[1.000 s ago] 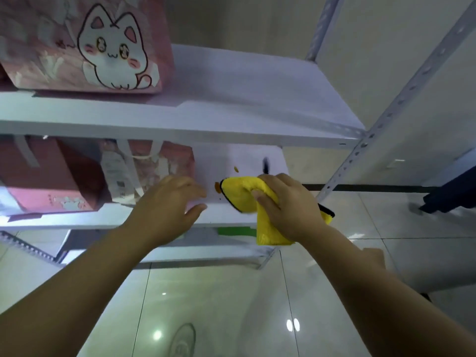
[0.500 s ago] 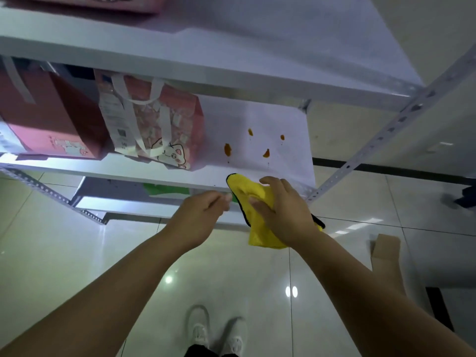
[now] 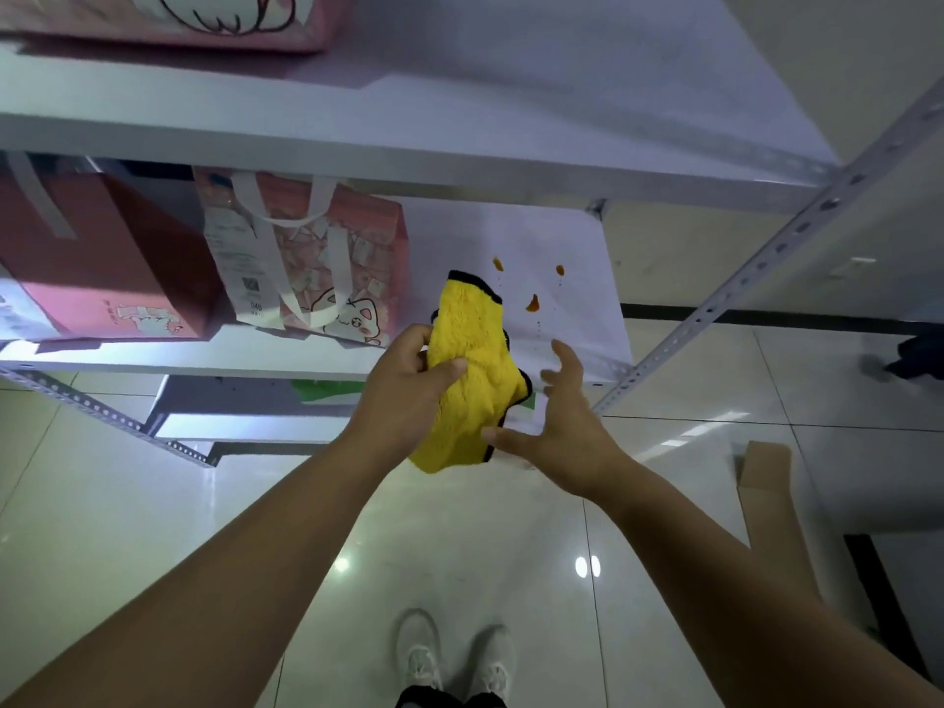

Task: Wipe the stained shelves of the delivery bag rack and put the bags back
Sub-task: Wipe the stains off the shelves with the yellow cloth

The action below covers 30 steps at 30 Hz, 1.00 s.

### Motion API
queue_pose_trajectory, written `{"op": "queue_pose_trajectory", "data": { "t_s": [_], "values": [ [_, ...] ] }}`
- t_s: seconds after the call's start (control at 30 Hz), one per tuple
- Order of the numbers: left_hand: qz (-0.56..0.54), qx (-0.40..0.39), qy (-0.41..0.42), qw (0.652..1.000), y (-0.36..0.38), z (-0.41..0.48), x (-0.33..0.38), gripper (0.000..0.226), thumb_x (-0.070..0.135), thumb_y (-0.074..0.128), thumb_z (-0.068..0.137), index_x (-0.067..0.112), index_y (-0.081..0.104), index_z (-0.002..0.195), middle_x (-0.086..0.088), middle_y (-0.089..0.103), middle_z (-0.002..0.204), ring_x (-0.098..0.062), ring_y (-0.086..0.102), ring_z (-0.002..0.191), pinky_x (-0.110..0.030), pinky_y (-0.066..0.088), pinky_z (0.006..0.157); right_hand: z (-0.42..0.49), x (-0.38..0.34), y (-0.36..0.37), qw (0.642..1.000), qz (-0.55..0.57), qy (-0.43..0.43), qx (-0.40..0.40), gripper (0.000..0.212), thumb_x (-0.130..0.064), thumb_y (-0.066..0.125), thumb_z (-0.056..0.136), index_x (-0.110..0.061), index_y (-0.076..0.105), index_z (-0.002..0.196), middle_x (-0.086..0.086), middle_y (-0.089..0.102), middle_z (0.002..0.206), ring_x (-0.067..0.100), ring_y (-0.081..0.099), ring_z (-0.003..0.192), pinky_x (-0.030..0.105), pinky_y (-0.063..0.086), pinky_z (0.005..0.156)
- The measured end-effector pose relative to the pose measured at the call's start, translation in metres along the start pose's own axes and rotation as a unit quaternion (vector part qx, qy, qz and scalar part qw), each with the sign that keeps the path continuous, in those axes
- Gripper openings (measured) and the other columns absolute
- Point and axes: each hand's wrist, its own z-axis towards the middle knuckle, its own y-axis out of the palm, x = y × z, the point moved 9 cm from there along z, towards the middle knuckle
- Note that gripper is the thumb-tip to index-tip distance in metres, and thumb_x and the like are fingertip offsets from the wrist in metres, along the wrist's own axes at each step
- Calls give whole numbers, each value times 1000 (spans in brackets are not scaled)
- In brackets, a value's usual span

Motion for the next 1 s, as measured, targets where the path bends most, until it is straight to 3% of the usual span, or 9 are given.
{"op": "queue_pose_trajectory", "data": {
  "t_s": [0.13, 0.23, 0.3, 0.4, 0.47, 0.57, 0.83, 0.93, 1.0],
  "values": [
    [-79, -29, -13, 996, -5, 6, 3, 17, 16, 61, 87, 25, 57, 101, 9, 71, 82, -4, 69, 72, -23, 54, 58, 4, -13, 15, 988, 147, -4, -48, 126, -40, 80, 56, -40, -14, 141, 0, 42, 138, 20, 50, 120, 33, 43, 93],
    [-43, 15, -24, 999, -24, 14, -2, 43, 21, 66, 84, 30, 42, 119, 1, 67, 96, -15, 67, 84, -36, 54, 75, 7, -31, 6, 987, 151, -59, 21, 118, -21, 85, 61, -47, 0, 138, -8, 30, 143, 15, 46, 121, 31, 43, 93],
    [42, 22, 8, 999, -35, 19, -2, 59, 22, 72, 79, 36, 35, 122, 7, 61, 101, -15, 62, 91, -37, 51, 79, 6, -40, 4, 990, 99, -96, 34, 111, -15, 84, 64, -50, 10, 138, -13, 24, 148, 13, 33, 130, 31, 39, 100],
    [177, -69, 37, 981, -25, 20, -9, 73, 21, 84, 61, 42, 41, 116, 24, 47, 101, -9, 50, 89, -24, 46, 68, 11, -33, 16, 996, -55, -70, -7, 99, -21, 81, 67, -50, 21, 139, 4, 46, 132, 24, 45, 118, 37, 45, 94],
    [280, -106, 54, 953, -18, 19, -19, 80, 13, 86, 53, 36, 48, 120, 12, 50, 105, -15, 48, 90, -23, 42, 65, 18, -23, 22, 986, -161, -44, -18, 89, -28, 80, 66, -45, 30, 138, 8, 51, 116, 27, 51, 106, 36, 46, 86],
    [323, -109, 64, 938, -12, 22, -31, 78, 6, 83, 53, 25, 55, 123, -5, 51, 105, -23, 51, 95, -25, 42, 77, 26, -9, 30, 967, -254, -14, -27, 75, -38, 78, 65, -37, 42, 131, 6, 53, 115, 24, 54, 102, 30, 44, 83],
    [318, -82, 136, 935, 7, 61, -48, 54, 14, 78, 68, 28, 62, 117, 4, 40, 98, -13, 42, 91, -9, 33, 76, 65, 14, 10, 959, -274, -18, 74, 43, -34, 74, 73, -25, 59, 112, 4, 36, 114, 29, 51, 98, 35, 49, 77],
    [350, -34, 163, 922, 6, 87, -56, 53, 22, 77, 73, 30, 59, 122, 3, 30, 106, -17, 37, 102, -22, 32, 88, 89, 6, -4, 924, -343, -86, 146, 41, -29, 80, 65, -13, 64, 99, 13, 40, 131, 35, 41, 111, 42, 45, 80],
    [352, -11, 153, 923, 3, 104, -65, 52, 25, 74, 77, 29, 55, 125, 4, 28, 109, -17, 37, 106, -22, 32, 88, 109, 7, -10, 922, -340, -107, 151, 36, -21, 77, 66, -6, 63, 96, 14, 53, 123, 35, 47, 109, 40, 44, 80]
  ]
}}
